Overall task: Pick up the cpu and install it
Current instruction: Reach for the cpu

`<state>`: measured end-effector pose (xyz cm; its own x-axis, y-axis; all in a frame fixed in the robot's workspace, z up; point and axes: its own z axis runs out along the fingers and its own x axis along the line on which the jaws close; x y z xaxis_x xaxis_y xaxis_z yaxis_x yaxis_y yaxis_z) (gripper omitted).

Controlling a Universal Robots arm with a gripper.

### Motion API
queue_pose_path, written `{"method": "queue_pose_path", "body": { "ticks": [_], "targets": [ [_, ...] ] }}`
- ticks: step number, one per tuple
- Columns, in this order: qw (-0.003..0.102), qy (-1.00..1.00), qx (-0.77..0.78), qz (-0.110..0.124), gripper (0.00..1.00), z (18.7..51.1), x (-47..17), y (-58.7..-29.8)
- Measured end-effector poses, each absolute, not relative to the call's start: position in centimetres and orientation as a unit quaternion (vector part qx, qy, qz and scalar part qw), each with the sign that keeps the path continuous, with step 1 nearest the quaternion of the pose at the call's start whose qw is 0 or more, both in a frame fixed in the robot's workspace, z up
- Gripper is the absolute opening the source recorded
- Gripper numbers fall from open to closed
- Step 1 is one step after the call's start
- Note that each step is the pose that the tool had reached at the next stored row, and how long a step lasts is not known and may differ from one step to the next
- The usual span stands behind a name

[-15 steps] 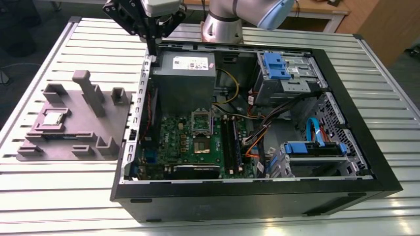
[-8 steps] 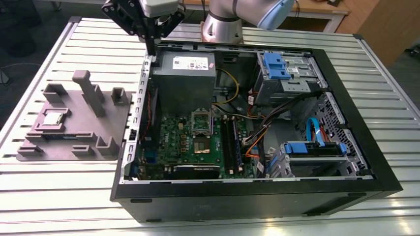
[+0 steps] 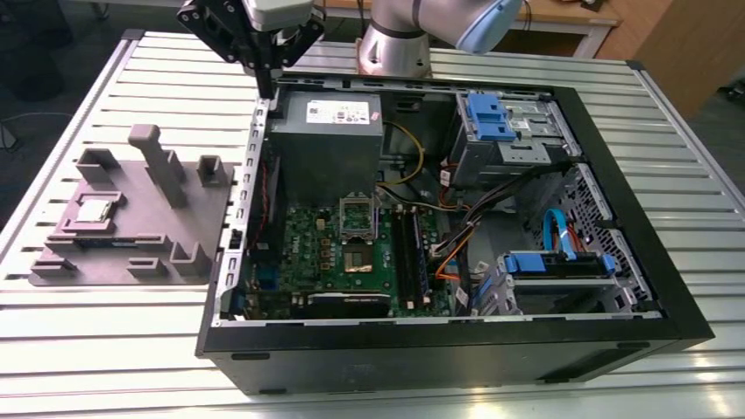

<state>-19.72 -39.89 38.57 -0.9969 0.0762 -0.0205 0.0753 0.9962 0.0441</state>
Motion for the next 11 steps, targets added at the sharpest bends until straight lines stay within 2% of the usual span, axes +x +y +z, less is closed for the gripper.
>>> {"method": "queue_pose_path", "body": {
  "ticks": [11],
  "targets": [
    [0.011,0.999,0.038,0.022,0.11,38.52,-20.02,-39.89]
  ]
}}
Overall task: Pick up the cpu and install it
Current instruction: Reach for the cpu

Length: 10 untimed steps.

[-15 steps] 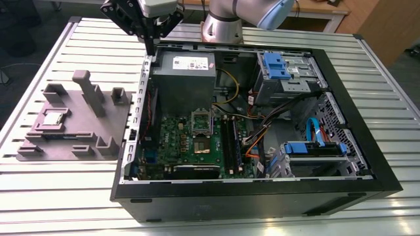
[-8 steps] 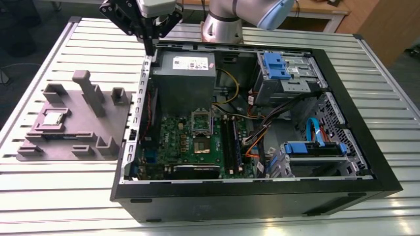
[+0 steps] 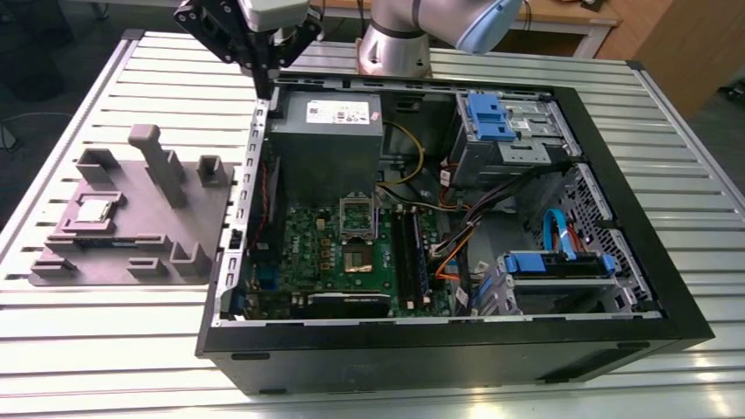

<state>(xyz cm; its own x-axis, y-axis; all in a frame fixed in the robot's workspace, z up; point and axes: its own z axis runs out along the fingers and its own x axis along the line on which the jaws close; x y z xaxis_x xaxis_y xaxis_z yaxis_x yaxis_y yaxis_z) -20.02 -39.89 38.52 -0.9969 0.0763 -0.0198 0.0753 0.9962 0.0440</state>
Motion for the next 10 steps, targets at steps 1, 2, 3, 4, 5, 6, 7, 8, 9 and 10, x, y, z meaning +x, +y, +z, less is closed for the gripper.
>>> {"method": "queue_pose_path", "body": {
  "ticks": [1,2,3,4,5,6,7,8,9,10],
  "targets": [
    [0.011,0.999,0.038,0.022,0.11,38.51,-20.05,-39.89],
    [0.011,0.999,0.038,0.022,0.11,38.51,-20.08,-39.89],
    [0.011,0.999,0.038,0.022,0.11,38.5,-20.11,-39.89],
    [0.011,0.999,0.038,0.022,0.11,38.5,-20.14,-39.89],
    [0.011,0.999,0.038,0.022,0.11,38.49,-20.17,-39.89],
    [0.011,0.999,0.038,0.022,0.11,38.48,-20.2,-39.89],
    [0.011,0.999,0.038,0.022,0.11,38.48,-20.23,-39.9],
    [0.011,0.999,0.038,0.022,0.11,38.48,-20.25,-39.89],
    [0.011,0.999,0.038,0.022,0.11,38.47,-20.28,-39.89],
    [0.01,0.999,0.038,0.022,0.11,38.47,-20.31,-39.89]
  ]
}}
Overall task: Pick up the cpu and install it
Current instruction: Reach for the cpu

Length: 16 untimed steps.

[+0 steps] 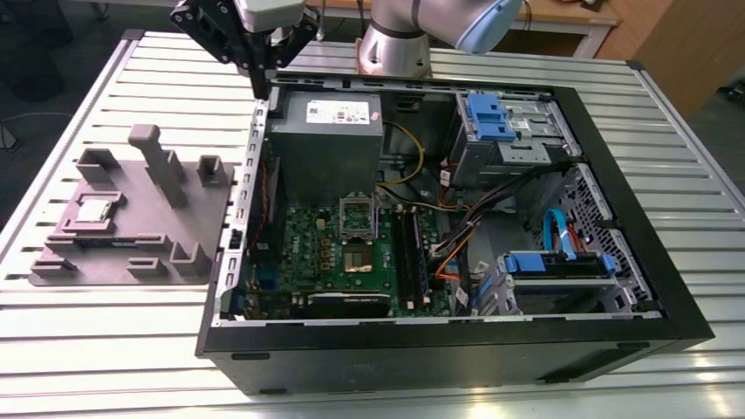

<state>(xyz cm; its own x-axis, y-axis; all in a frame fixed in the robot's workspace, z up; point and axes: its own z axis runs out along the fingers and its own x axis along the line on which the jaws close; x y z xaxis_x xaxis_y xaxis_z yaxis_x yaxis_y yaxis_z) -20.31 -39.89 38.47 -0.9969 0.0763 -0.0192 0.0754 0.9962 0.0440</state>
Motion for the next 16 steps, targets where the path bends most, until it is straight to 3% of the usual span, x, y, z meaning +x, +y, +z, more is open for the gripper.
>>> {"method": "queue_pose_path", "body": {
  "ticks": [16],
  "targets": [
    [0.01,0.999,0.038,0.022,0.11,38.39,-20.94,-39.9]
  ]
}}
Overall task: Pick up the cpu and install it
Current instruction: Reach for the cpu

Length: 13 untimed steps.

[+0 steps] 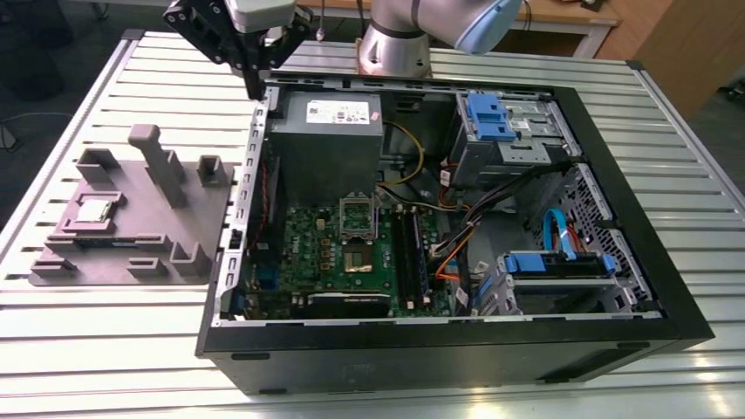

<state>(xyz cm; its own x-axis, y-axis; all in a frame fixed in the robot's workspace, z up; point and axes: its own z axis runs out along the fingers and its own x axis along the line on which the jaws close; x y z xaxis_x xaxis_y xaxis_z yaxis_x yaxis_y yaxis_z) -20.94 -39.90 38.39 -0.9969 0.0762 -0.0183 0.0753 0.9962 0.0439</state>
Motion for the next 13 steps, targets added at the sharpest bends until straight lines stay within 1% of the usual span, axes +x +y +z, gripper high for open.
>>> {"method": "queue_pose_path", "body": {
  "ticks": [13],
  "targets": [
    [0.009,0.999,0.038,0.022,0.11,38.32,-21.68,-39.89]
  ]
}}
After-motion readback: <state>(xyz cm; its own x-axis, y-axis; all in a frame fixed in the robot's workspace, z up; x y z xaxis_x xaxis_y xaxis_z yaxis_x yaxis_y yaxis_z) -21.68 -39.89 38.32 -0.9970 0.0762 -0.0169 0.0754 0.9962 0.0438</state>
